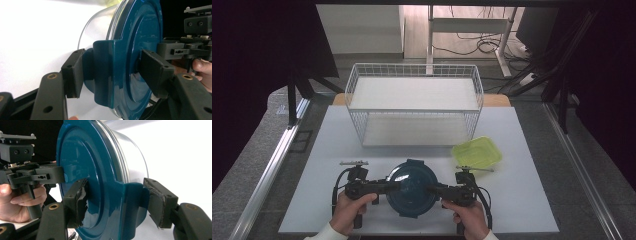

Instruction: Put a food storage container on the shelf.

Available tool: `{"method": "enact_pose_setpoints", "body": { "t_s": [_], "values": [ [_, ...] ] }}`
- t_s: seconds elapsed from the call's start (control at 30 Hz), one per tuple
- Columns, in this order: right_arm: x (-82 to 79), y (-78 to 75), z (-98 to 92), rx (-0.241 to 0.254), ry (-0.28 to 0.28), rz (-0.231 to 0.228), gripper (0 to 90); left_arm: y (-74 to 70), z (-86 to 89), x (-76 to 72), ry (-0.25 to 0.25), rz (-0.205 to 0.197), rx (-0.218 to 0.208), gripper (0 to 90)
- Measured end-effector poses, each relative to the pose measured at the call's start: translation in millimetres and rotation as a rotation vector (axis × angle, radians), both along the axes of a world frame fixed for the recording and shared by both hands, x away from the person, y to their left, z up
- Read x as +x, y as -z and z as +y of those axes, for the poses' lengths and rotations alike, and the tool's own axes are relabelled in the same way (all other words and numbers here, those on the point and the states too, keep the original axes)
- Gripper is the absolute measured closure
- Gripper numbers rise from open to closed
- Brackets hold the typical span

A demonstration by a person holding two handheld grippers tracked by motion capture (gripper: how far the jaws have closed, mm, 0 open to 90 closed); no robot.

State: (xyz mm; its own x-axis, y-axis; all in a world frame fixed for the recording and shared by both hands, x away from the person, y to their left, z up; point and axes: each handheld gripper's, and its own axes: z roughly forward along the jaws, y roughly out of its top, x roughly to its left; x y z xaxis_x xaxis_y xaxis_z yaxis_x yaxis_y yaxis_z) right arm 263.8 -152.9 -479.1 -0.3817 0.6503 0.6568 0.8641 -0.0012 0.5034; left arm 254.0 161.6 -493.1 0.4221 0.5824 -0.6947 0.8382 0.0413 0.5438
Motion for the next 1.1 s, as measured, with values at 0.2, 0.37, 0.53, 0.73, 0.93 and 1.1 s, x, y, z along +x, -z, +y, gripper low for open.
{"method": "enact_pose_setpoints", "body": {
  "t_s": [0.2,0.37,0.53,0.73,0.93,1.1],
  "values": [
    [4.5,-7.5,-0.5,-0.013,0.000,-0.019,37.9,-4.8,-0.7,5.1,-0.001,-0.009,-0.012,39.4],
    [9.0,-15.9,-1.1,-0.017,0.000,-0.037,38.0,-11.7,-1.4,10.0,-0.001,-0.025,-0.015,39.5],
    [14.9,-22.2,-1.3,-0.016,0.000,-0.039,38.0,-17.6,-1.1,15.7,-0.003,-0.030,-0.017,39.5],
    [27.8,-34.7,0.3,-0.016,-0.004,-0.049,38.5,-27.6,1.6,27.8,-0.006,-0.041,-0.028,39.6],
    [38.5,-47.4,1.1,-0.020,0.000,-0.069,38.5,-39.1,2.0,39.4,-0.010,-0.052,-0.038,39.6],
    [45.1,-58.5,0.9,-0.024,-0.003,-0.087,38.5,-49.6,1.9,46.0,-0.009,-0.069,-0.038,39.7]
  ]
}}
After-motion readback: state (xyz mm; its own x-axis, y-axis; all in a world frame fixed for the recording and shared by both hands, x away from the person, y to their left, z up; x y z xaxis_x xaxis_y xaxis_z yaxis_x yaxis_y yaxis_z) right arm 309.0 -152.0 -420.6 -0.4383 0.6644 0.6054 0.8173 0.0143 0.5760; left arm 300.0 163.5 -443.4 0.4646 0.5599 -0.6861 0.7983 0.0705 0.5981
